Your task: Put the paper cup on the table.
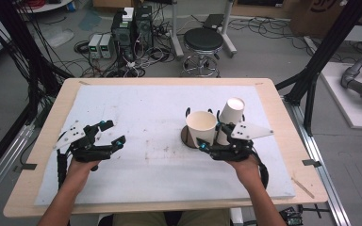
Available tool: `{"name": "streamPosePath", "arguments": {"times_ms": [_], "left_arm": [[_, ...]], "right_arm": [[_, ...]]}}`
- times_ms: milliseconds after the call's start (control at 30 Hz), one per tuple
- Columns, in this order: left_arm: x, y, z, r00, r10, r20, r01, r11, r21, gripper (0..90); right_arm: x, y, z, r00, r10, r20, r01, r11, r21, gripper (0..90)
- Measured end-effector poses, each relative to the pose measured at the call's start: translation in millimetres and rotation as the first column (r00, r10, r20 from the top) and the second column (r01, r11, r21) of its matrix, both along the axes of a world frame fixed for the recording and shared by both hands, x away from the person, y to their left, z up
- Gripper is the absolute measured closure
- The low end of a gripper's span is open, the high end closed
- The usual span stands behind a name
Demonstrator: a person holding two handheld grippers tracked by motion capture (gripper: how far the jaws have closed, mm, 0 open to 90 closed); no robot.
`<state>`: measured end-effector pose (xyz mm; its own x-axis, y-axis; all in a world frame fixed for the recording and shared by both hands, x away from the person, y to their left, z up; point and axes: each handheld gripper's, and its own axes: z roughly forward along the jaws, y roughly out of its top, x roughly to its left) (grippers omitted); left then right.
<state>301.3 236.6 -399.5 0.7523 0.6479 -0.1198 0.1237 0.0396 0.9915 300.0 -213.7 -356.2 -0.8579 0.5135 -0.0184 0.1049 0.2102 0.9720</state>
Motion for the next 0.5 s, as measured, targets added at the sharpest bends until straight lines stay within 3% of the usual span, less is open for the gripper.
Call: {"name": "streamPosePath", "arguments": {"times_ms": [167, 500], "left_arm": [[-1.1, 9.4, 0.5, 0.9996, 0.027, 0.007, -0.027, 0.9996, 0.006, 18.0], [-2.8, 19.1, 0.9, 0.9981, 0.060, 0.012, -0.060, 0.9982, 0.004, 18.1]], "right_arm": [[10.2, 30.1, -6.9, 0.9995, 0.029, -0.008, -0.029, 0.9996, -0.003, 33.4], [29.0, 77.0, -25.2, 0.9993, 0.021, -0.030, -0.020, 0.9994, 0.027, 33.3]]}}
